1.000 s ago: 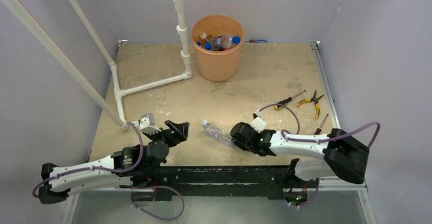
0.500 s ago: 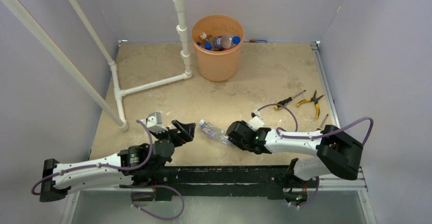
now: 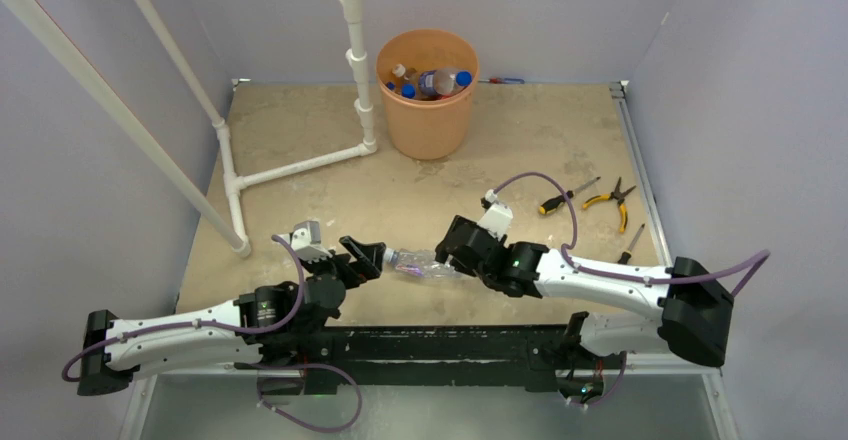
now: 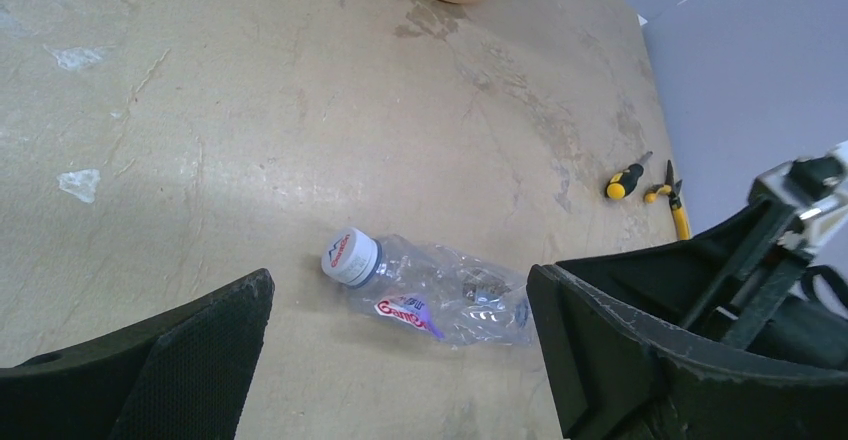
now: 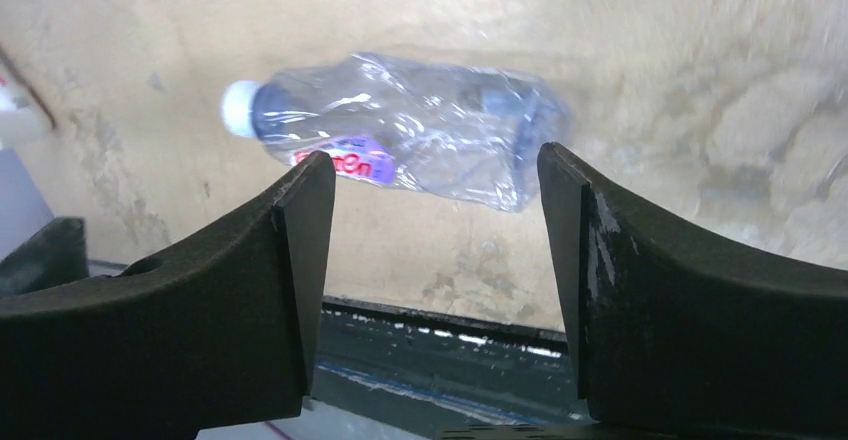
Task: Put the plastic bottles in the bin
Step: Move the plastic bottle to the center of the board.
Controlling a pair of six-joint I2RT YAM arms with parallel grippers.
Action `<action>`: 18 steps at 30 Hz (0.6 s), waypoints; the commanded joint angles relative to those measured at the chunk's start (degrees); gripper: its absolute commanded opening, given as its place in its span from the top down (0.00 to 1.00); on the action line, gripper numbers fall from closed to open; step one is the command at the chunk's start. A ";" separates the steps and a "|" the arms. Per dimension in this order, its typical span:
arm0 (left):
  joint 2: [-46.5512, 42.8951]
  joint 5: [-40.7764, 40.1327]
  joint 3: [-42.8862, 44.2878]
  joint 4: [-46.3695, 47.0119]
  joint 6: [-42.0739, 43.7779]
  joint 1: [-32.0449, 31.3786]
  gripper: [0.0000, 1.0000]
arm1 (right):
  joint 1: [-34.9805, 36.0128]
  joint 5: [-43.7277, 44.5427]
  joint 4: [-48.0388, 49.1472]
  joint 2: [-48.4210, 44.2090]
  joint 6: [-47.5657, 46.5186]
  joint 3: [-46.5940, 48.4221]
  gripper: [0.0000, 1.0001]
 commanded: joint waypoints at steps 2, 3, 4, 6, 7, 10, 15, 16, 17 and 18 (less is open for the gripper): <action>-0.54 0.31 0.24 -0.87 -0.09 -0.05 0.01 | 0.32 3.44 10.54 -5.57 -26.11 0.26 0.25; -0.62 0.41 0.06 -1.33 -0.63 -0.05 0.01 | 0.21 2.48 13.90 -6.37 -29.39 -1.69 0.25; -0.64 0.58 -0.13 -1.71 -1.15 -0.05 0.01 | -0.69 2.65 17.32 -6.73 -31.29 -3.65 0.25; -0.37 1.40 -0.87 -2.03 -1.99 -0.05 0.02 | -5.11 -0.72 23.15 -6.18 -33.28 -6.30 0.26; -0.05 1.87 -1.17 -2.16 -2.56 -0.05 0.02 | -7.18 -2.43 25.83 -5.70 -33.97 -7.32 0.27; 1.51 4.60 -2.37 -0.48 -1.84 -0.05 0.02 | -9.73 -5.18 33.93 -4.76 -37.20 -9.77 0.28; 5.84 8.02 -4.64 6.63 -0.43 -0.01 0.02 | -13.14 -12.54 42.66 0.62 -39.44 -10.51 0.34; 6.81 8.38 -5.14 8.44 -0.04 -0.05 0.02 | -13.30 -13.34 43.74 1.82 -39.56 -10.52 0.35; 7.76 8.63 -5.52 10.19 0.20 -0.05 0.02 | -13.34 -14.21 44.75 2.94 -39.57 -10.64 0.35; 8.77 9.10 -5.81 11.96 0.36 -0.05 0.02 | -13.38 -15.21 45.73 3.81 -39.65 -10.87 0.35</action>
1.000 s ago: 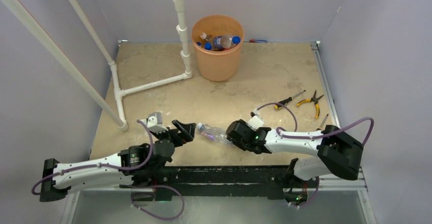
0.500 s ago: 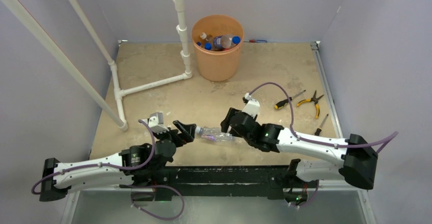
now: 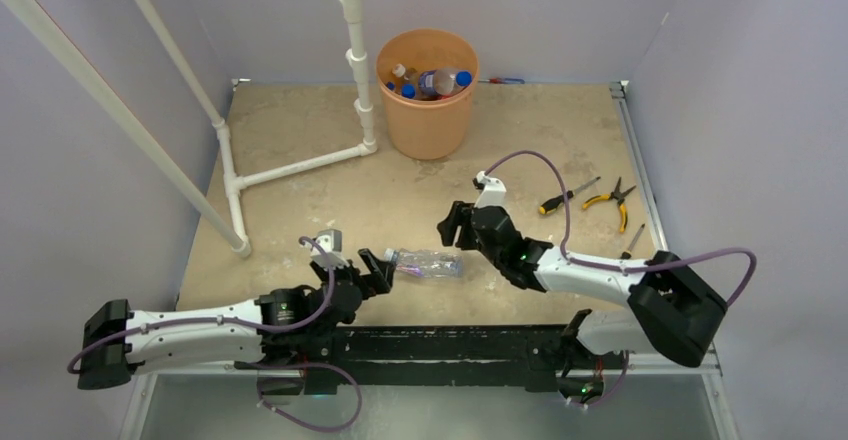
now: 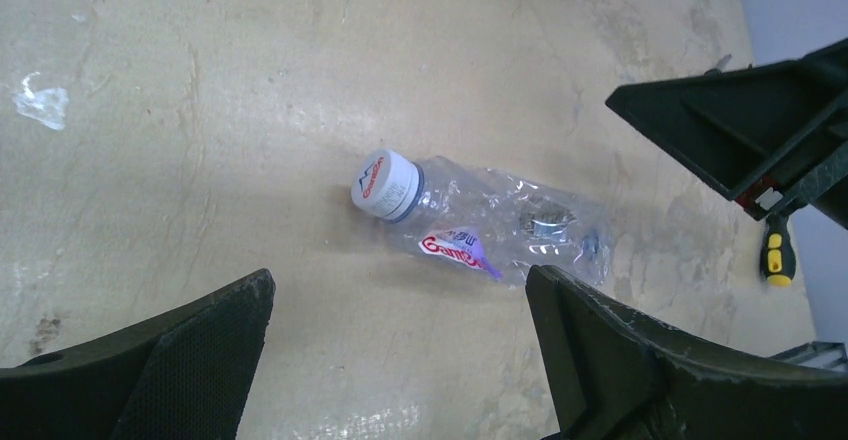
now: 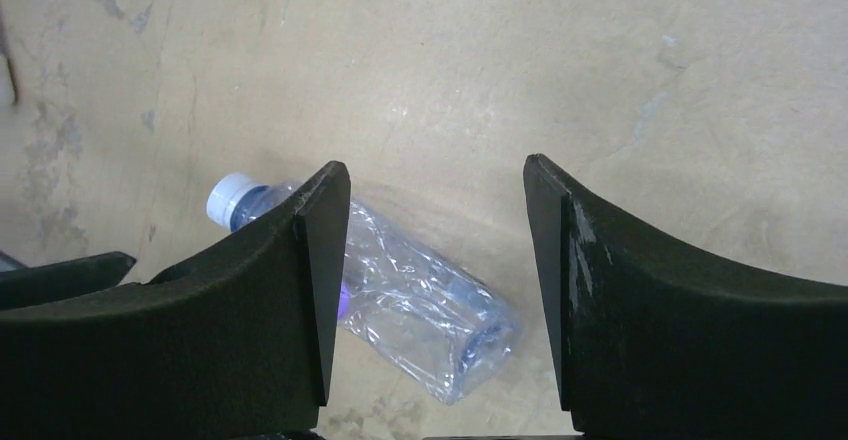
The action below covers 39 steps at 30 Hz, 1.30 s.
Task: Put the plastic bottles in the bin
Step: Move the plastic bottle to the center of the board, then pick up the plastic bottle at the center of the board.
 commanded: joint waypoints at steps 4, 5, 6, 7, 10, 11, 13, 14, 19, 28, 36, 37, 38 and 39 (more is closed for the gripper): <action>6.82 3.81 -2.48 15.47 1.34 0.03 0.01 | -0.63 -7.95 12.53 5.48 -2.18 -1.91 0.34; 8.00 4.12 -2.85 17.28 0.96 0.10 0.01 | -0.61 -7.94 12.81 6.10 -1.63 -2.22 0.34; 9.14 4.74 -3.34 18.98 0.87 0.35 0.01 | -0.62 -8.00 13.43 6.63 -1.32 -2.59 0.34; 10.32 5.66 -3.70 20.53 0.79 0.81 0.01 | -0.63 -8.40 14.15 7.13 -1.05 -3.14 0.34; 13.05 9.70 -4.56 24.94 1.17 3.46 0.00 | -0.60 -9.44 15.41 7.63 0.12 -4.56 0.36; 13.77 11.50 -4.81 26.41 1.44 4.67 0.01 | -0.62 -9.71 15.71 7.58 0.60 -5.00 0.36; 15.23 14.42 -5.06 28.65 2.33 7.36 0.02 | -0.63 -9.81 16.28 7.31 1.44 -5.97 0.37; 15.70 15.45 -4.95 29.65 2.93 8.44 0.02 | -0.63 -9.13 16.94 6.97 1.25 -6.54 0.37; 19.03 18.71 -3.45 33.38 5.56 11.37 0.06 | -0.47 -12.18 19.80 4.24 2.94 -11.29 0.40; 30.61 21.55 0.12 38.14 5.87 12.87 0.19 | 2.97 -13.02 20.94 -0.60 5.41 -17.14 0.47; 35.96 21.54 3.64 39.06 7.06 15.15 0.31 | 8.50 -9.61 20.48 -1.02 8.38 -17.91 0.57; 36.31 21.54 4.03 39.07 7.34 15.48 0.32 | 9.26 -9.32 20.31 -0.91 8.95 -17.87 0.58; 36.61 21.61 4.32 39.07 7.55 15.69 0.33 | 10.10 -9.03 20.22 -0.86 9.49 -17.83 0.58; 36.86 21.63 4.55 39.03 7.76 15.94 0.33 | 11.00 -8.73 20.11 -0.87 10.09 -17.90 0.58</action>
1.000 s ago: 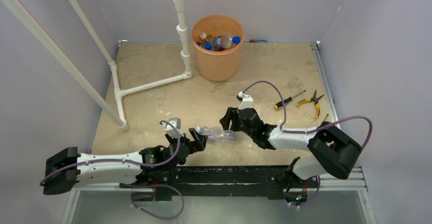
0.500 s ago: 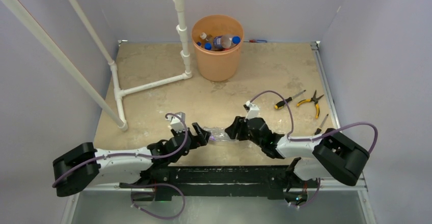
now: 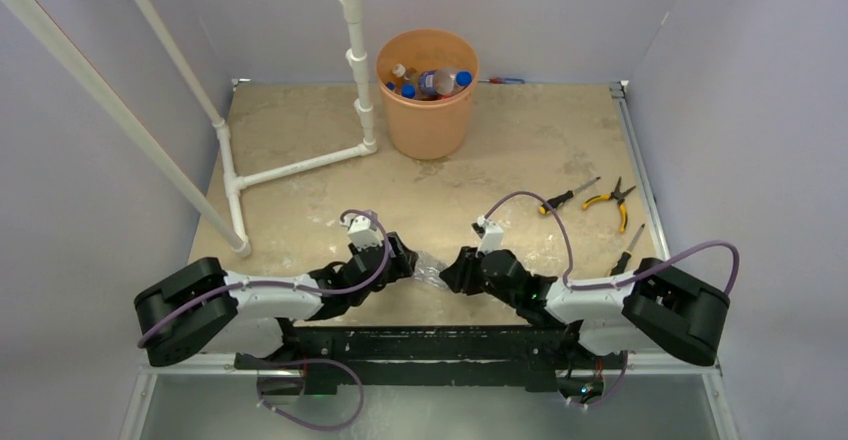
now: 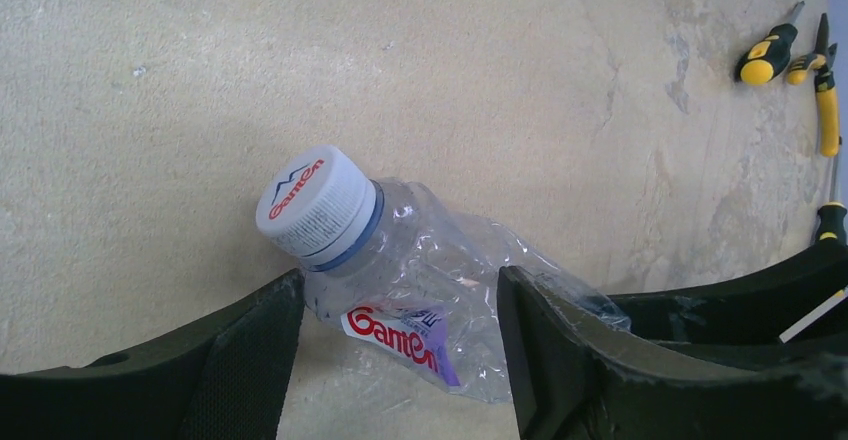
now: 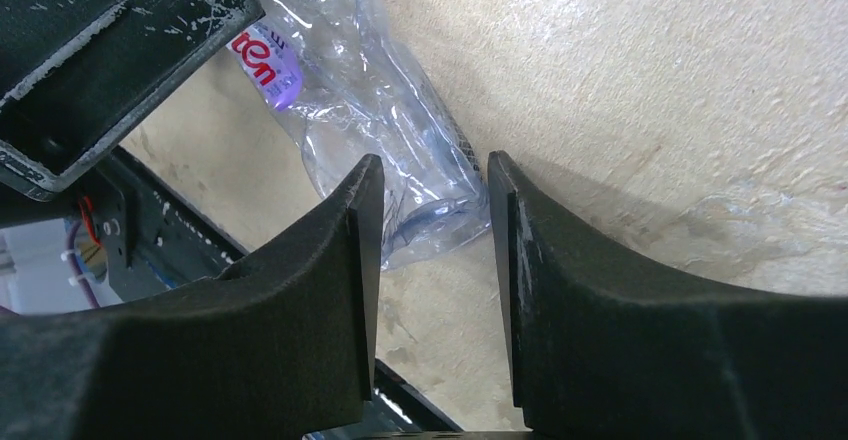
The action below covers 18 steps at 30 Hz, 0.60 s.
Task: Put the plastic bottles in the bin
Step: Pick up the plastic bottle at the center of the board.
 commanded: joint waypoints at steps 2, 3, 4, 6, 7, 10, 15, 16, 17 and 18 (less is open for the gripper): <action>1.45 1.10 3.40 3.80 1.94 1.21 0.34 | 5.02 2.24 1.34 -0.81 4.27 0.09 0.59; 1.66 0.98 3.52 3.83 2.21 1.34 0.35 | 6.09 2.62 0.74 -0.81 4.73 0.26 0.58; 1.90 0.89 3.50 3.79 2.44 1.56 0.35 | 7.34 2.88 0.08 -0.83 5.12 0.51 0.58; 2.16 0.77 3.57 3.55 2.47 1.86 0.35 | 8.53 3.44 -2.17 -1.53 6.22 1.21 0.56; 2.09 0.76 3.53 3.29 2.46 1.95 0.35 | 8.90 3.75 -3.75 -2.38 6.62 1.51 0.54; 0.91 0.78 3.48 2.26 2.28 2.24 0.34 | 9.73 5.87 -9.39 -7.09 6.64 3.53 0.44; -3.91 1.72 2.82 0.30 2.30 2.29 0.17 | 9.74 11.49 -23.64 -14.27 3.16 10.61 0.24; -5.01 1.96 2.49 -0.10 2.11 2.32 0.13 | 9.74 11.24 -25.13 -14.61 1.36 11.86 0.21; -6.12 2.17 2.29 -0.76 1.81 2.33 0.10 | 9.74 11.25 -26.96 -14.50 -0.41 13.35 0.18; -7.20 2.24 2.18 -1.81 1.52 2.33 0.06 | 9.74 11.76 -28.20 -13.89 -2.32 15.09 0.14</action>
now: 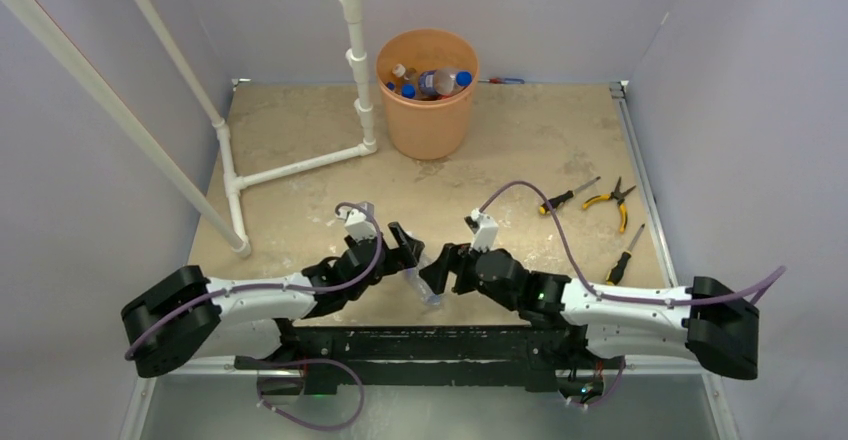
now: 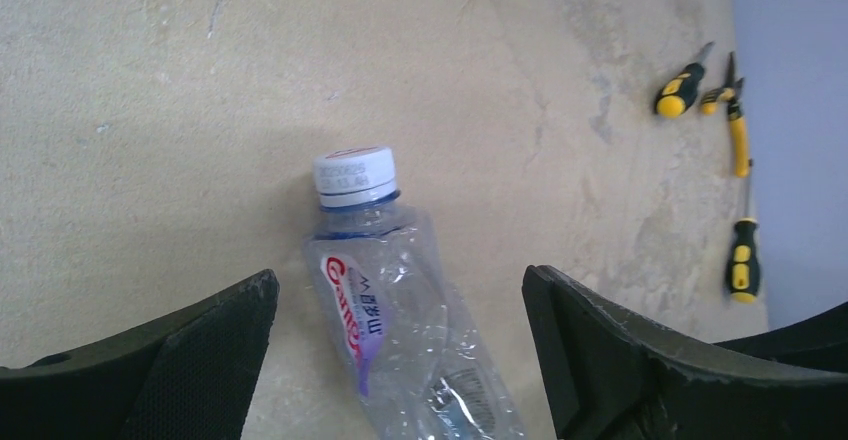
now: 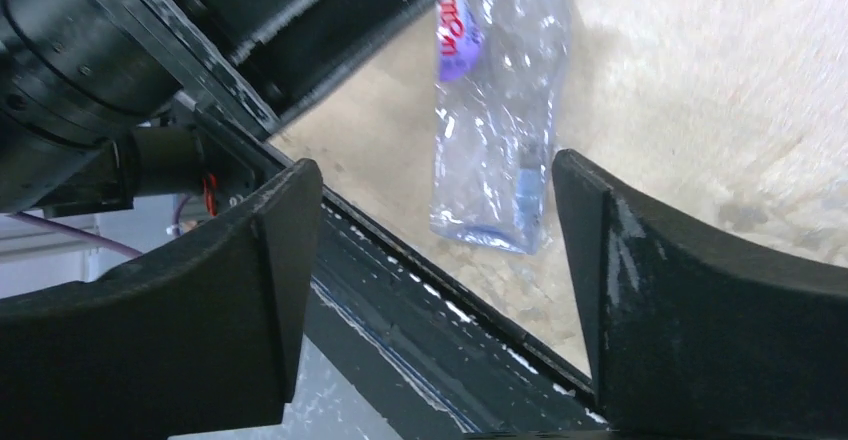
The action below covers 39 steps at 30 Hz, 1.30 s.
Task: Put the plastic bottles in the bin
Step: Pick up the plastic bottle at the center of the board.
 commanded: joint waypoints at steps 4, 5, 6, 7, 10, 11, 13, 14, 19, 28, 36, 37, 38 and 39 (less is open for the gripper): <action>-9.90 -1.17 -0.01 -9.23 -2.38 0.20 0.01 | 0.09 3.15 -13.42 4.95 -11.45 12.79 0.01; -11.73 -2.17 -0.30 -11.66 -3.05 0.19 0.01 | 0.08 1.85 -13.47 6.24 -12.14 13.68 0.01; -14.08 -3.13 -0.48 -14.17 -3.57 0.20 0.01 | 0.13 0.35 -13.47 8.11 -12.48 14.45 0.01; -16.21 -4.31 -0.77 -16.61 -3.91 0.19 0.01 | 0.09 -0.73 -13.47 8.99 -12.50 14.97 0.01; -22.68 -8.08 -1.43 -25.53 -5.48 0.21 0.01 | 0.08 -2.56 -13.47 13.29 -12.95 15.94 0.01; -24.51 -9.43 -1.78 -27.26 -5.90 0.20 0.01 | 0.08 -2.76 -13.47 14.48 -13.24 16.50 0.01; -27.99 -10.80 -2.16 -29.28 -5.93 0.21 0.01 | 0.14 -3.25 -13.47 16.60 -14.37 17.47 0.01; -29.17 -11.20 -2.18 -29.86 -5.76 0.21 0.01 | 0.13 -3.34 -13.47 17.43 -14.90 17.83 0.02; -29.82 -11.26 -1.05 -30.16 -4.78 0.21 0.01 | 0.08 -3.41 -14.29 21.42 -17.33 19.96 0.04; -27.12 -9.18 -1.30 -29.22 -5.42 0.21 0.01 | 0.08 -0.59 -19.21 29.66 -18.43 25.07 0.12; -29.89 -9.08 -2.19 -28.60 -5.24 0.21 0.03 | 0.17 0.52 -19.12 31.33 -19.00 24.62 0.32; -30.01 -9.00 -2.14 -28.34 -4.98 0.21 0.02 | 0.17 0.31 -18.72 30.94 -18.91 24.07 0.36; -30.13 -8.92 -2.13 -28.07 -4.64 0.21 0.03 | 0.24 -0.05 -18.06 30.13 -18.76 23.50 0.41; -30.12 -8.81 -1.99 -27.73 -4.20 0.19 0.03 | 0.26 -0.35 -17.52 29.51 -18.50 22.86 0.48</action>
